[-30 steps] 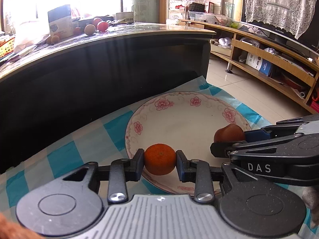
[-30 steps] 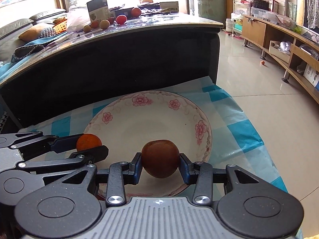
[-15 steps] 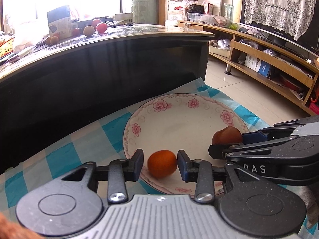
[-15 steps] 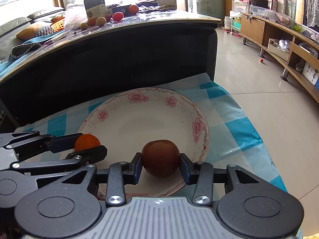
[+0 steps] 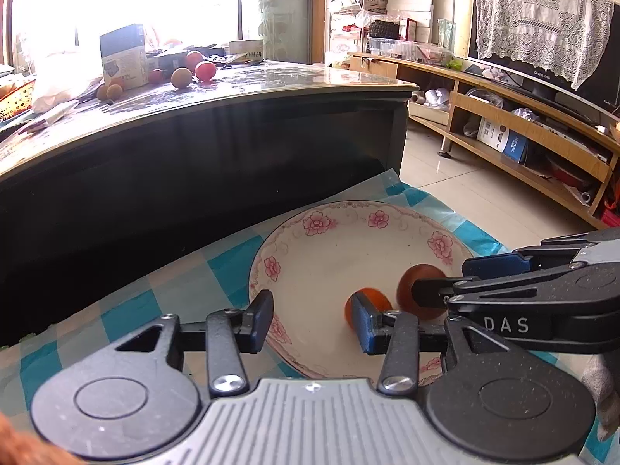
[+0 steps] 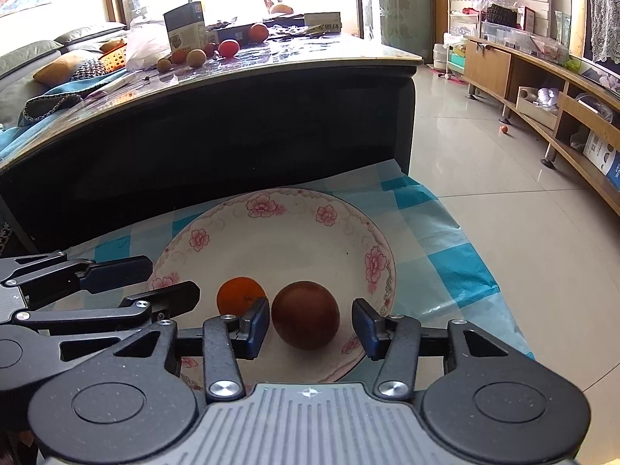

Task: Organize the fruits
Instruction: 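Open the right gripper over the bowl while the left gripper releases its tangerine there, then withdraw both grippers from the bowl back toward the remaining fruit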

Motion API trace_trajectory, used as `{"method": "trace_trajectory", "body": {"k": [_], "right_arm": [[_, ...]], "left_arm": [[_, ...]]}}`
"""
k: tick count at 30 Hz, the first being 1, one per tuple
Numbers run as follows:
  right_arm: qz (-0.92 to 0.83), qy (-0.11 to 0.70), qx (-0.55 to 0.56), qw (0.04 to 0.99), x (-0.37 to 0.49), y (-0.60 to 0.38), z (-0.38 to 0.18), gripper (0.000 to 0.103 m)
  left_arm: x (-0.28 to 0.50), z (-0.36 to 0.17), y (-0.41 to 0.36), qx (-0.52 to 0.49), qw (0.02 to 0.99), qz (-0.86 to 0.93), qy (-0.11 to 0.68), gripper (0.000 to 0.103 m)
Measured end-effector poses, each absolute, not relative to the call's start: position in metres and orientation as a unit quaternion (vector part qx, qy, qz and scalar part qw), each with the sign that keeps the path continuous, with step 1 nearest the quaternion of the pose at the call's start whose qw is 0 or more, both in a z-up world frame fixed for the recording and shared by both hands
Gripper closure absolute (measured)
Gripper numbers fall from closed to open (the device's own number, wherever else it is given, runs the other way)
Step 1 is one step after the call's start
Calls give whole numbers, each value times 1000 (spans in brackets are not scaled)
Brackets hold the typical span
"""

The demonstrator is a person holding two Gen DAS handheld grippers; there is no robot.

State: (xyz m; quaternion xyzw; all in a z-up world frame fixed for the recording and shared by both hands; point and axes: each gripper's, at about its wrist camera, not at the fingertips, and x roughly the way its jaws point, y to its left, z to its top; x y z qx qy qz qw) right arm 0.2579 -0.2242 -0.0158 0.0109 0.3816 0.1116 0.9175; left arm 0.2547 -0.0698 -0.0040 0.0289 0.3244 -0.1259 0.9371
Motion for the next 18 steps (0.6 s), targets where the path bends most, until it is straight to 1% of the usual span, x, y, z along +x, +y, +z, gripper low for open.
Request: {"method": "trace_trajectory", "body": {"k": [10,18], "right_arm": [[113,375,16,920,239,-230,-3,57],[118,378,32,918,213,-241,3,57]], "left_arm": [[236,10,-67,30,939,-128,318,50],[206,15,-53,35,935,-124,330,47]]}}
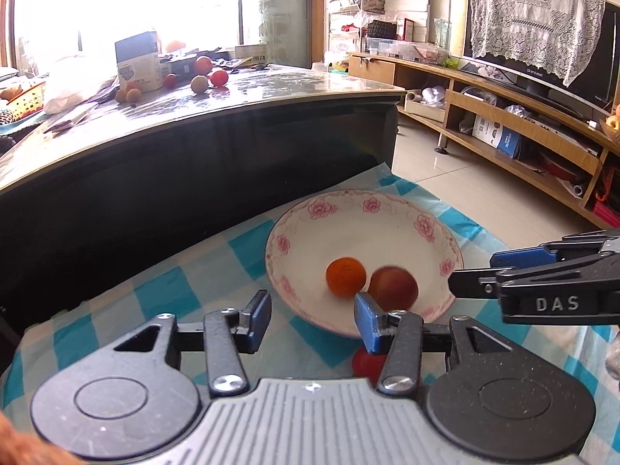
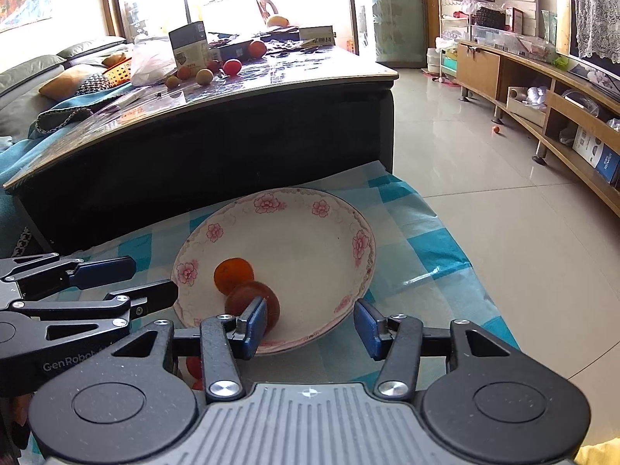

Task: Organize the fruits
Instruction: 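Withdraw both grippers from the bowl back toward the remaining fruit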

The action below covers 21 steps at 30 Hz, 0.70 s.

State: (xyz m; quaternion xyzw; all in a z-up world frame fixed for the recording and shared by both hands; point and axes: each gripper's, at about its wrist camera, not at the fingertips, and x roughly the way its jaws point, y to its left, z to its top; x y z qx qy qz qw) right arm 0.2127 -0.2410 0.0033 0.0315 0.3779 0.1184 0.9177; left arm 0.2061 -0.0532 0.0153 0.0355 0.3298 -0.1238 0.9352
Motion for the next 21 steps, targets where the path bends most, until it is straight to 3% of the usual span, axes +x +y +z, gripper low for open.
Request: {"method": "trace_trajectory", "body": {"k": [13,21], "right_arm": [[176,417,-19,891,158,-218,-6,57],[185,450,-52,872,166,-207,-23,56]], "left_arm": [[141,5,-27,71,909,-152,382,41],[140,-7,-33,91,894,-194,393,41]]}}
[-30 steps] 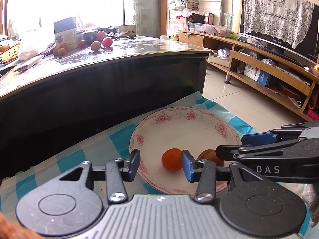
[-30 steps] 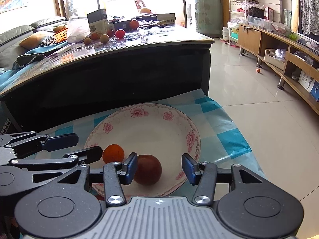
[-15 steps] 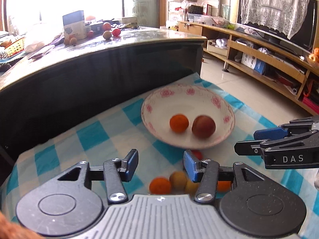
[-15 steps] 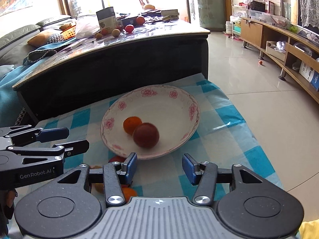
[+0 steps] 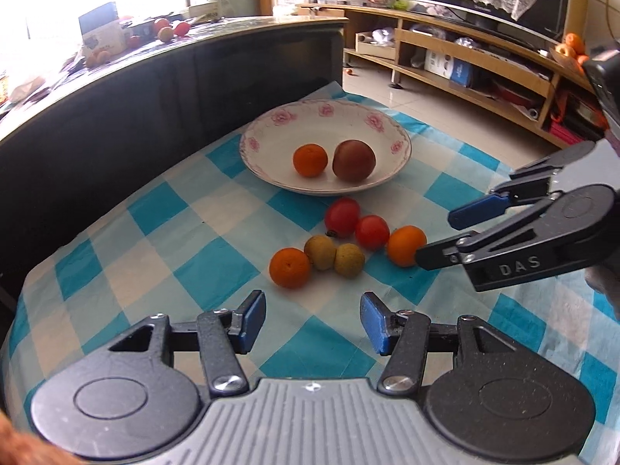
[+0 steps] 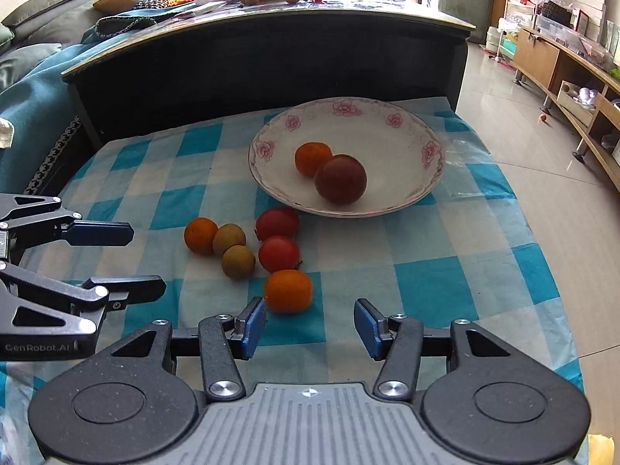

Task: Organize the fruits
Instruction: 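Withdraw both grippers from the bowl back toward the remaining fruit, then close the right gripper on a tangerine while the left gripper grasps another tangerine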

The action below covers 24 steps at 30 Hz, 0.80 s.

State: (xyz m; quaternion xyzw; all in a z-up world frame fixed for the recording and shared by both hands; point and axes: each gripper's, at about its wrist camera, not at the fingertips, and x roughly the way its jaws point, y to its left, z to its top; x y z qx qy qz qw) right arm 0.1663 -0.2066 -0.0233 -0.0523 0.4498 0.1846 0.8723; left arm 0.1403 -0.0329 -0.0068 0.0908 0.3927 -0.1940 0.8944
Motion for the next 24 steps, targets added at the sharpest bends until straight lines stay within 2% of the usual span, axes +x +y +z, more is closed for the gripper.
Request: {"method": "trace_trajectory", "body": {"k": [11,20,22,24], "right_arm": [[213,448,-57,866,176,-199,-34,58],[225,460,-53,857,179,-199,-37,74],[225,462,-48,857,178,-201,-37,75],[224,462,-48,857,178,-201,-38,75]], "left_arm": [[164,-23,-33,96,893,-204,389,41],[183,-32,-39,111,894,-211,380,41],[184,-31,-39,115,895,-209,377,41],[186,-31,-41,112,894,-214,378,48]]}}
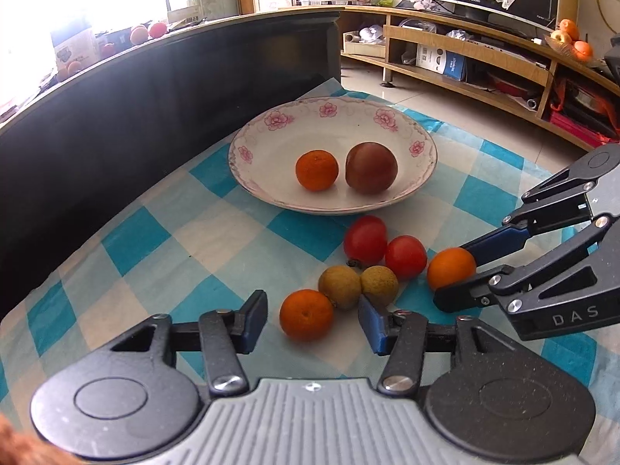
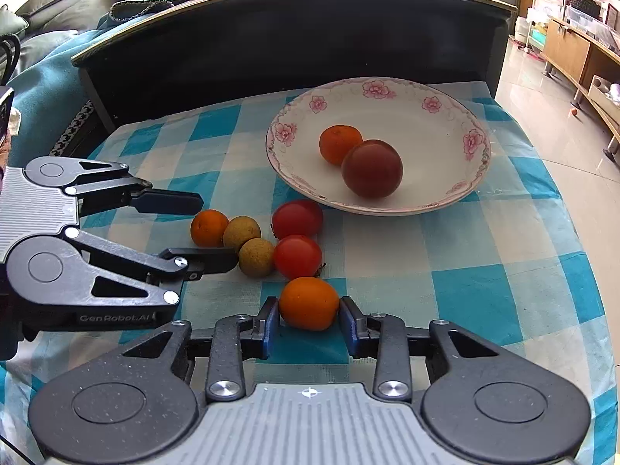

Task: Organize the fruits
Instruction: 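Close the right gripper on a tangerine while the left gripper grasps another tangerine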

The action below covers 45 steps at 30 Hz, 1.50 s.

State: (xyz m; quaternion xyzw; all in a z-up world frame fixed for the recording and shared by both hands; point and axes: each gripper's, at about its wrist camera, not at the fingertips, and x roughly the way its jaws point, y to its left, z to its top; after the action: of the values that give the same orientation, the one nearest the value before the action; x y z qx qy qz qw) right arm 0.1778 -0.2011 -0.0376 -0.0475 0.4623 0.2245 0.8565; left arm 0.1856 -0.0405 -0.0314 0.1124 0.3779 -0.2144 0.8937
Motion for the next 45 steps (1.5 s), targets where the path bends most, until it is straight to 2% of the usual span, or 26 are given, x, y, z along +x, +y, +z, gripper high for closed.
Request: {"method": "trace_trajectory", "body": {"k": [4,6,10,36,41,42,45], "right_arm": [[225,466,-41,855,178,-203,-38,75],[222,467,-38,855,179,-204,-38,75],[220,467,-33,856,178,-207,-36,75],[200,479,-50,853,129,-199,-26,73],[199,476,-41,856,127,-202,-25,65],[199,476,-41,856,127,-203,-26,57],[203,471,-39,858,129,-203,-28,55]], "left_arm": [[185,-32,-45,121,889,-219,383,55],[184,-32,-43,121,889,-215,386,62],[183,-31,-39,113,888,-213,392,65],[126,-30,-29,136,860,-267,412,64],[124,-31,-30,140,856,-273,416,57],[124,-32,-29,141,856,-272,416,56],[125,-34,-25,132,856,-269,421,54]]}}
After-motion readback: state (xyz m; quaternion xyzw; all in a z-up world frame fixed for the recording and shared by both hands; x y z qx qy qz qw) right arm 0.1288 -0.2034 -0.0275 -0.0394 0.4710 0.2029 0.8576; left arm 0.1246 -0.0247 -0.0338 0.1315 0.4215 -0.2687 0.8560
